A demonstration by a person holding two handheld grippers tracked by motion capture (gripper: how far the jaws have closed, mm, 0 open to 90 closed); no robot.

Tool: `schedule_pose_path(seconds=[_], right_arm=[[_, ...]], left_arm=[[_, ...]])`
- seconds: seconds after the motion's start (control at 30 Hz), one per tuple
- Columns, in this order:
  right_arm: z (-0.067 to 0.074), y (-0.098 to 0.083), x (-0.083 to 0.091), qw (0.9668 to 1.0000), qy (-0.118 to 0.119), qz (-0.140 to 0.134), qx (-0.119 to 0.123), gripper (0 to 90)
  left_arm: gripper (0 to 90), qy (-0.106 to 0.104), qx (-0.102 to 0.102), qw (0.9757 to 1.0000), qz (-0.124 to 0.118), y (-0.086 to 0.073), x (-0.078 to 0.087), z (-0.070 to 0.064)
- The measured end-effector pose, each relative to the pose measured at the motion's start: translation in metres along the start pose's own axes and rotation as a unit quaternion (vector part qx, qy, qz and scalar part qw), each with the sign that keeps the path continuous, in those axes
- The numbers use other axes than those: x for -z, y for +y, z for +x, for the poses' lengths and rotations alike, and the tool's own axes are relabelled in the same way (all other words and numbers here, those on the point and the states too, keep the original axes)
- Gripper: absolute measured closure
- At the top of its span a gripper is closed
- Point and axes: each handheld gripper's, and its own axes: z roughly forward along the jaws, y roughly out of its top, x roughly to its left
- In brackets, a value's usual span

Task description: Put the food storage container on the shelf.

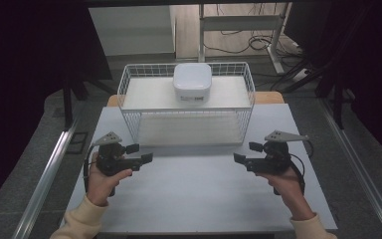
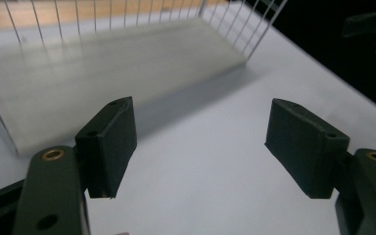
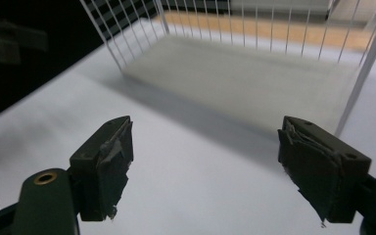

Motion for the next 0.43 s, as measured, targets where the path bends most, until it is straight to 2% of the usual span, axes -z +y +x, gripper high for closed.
schedule_pose_path(seconds=[0.17,0.43], right_arm=[[-0.002,-0.015,-0.009,0.9997,-0.002,0.025,-0.001,20.2],[0.0,-0.015,-0.006,0.9999,-0.007,0.008,0.005,17.2]], left_arm=[[26.5,0.003,0.0,0.9998,0.02,-0.014,-0.009,0.0],[26.1,0.002,-0.007,0.9998,0.019,-0.016,-0.012,-0.003]])
